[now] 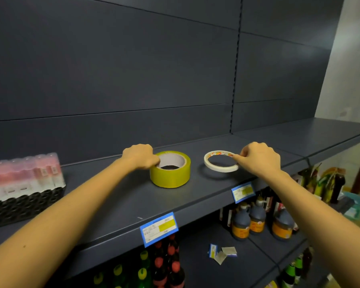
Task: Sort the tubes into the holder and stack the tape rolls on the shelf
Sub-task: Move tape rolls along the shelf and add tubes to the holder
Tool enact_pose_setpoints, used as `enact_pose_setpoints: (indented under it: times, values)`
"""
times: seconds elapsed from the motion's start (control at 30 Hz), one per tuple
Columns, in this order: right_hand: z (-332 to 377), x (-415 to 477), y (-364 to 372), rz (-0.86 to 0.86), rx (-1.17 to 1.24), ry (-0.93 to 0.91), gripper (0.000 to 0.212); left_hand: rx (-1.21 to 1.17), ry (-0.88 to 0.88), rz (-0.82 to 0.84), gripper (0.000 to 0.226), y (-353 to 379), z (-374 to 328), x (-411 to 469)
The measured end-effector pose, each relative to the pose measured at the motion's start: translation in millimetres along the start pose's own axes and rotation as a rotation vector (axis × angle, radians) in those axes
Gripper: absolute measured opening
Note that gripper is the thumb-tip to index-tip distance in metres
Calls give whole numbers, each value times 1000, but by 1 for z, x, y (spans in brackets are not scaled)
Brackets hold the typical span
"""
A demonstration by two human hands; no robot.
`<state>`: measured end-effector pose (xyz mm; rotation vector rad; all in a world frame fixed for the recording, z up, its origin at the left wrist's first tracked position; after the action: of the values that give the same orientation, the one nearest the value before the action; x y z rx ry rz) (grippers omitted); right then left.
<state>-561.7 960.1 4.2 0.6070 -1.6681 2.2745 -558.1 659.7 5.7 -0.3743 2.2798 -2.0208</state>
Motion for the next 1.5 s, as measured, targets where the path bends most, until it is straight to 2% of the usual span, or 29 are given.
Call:
enact_pose_setpoints:
  times: [0.27,0.33,0.4,0.5,0.63,0.7,0.93,1.1,1.3,1.5]
  values:
    - [-18,52,34,82,27,-42,37,17,-65,29,40,18,-7,19]
    - [-20,65,42,115,27,-62,40,32,-102,-20,49,13,-6,19]
    - [-19,76,50,186,-18,-100,45,70,-125,-124,49,4,-5,15]
    - [-11,89,59,295,-76,-213,42,112,-150,-261,36,-9,-5,3]
    - [25,102,47,215,21,-439,33,141,-243,-368,31,-22,-2,-18]
    - [54,100,43,236,120,-585,30,145,-302,-392,31,-24,3,-34]
    - [174,22,30,241,402,-1115,35,170,-510,-583,27,-38,36,-130]
    - [240,-52,18,300,475,-1382,38,290,-670,-640,26,-48,68,-216]
    - [302,-120,12,371,495,-1527,44,325,-876,-563,32,-55,115,-309]
    - [365,-179,7,433,492,-1582,43,282,-954,-555,29,-64,169,-382]
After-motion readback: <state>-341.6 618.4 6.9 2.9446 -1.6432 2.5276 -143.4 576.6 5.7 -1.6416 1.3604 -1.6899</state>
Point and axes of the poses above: each hand's wrist, its own x-axis towards the middle knuckle, its own y-axis out of the palm, z = x × y, the point moved 5 cm from there along x, towards the middle knuckle, and after that the axes turned 7 degrees about -y, right-handed, at the moved point
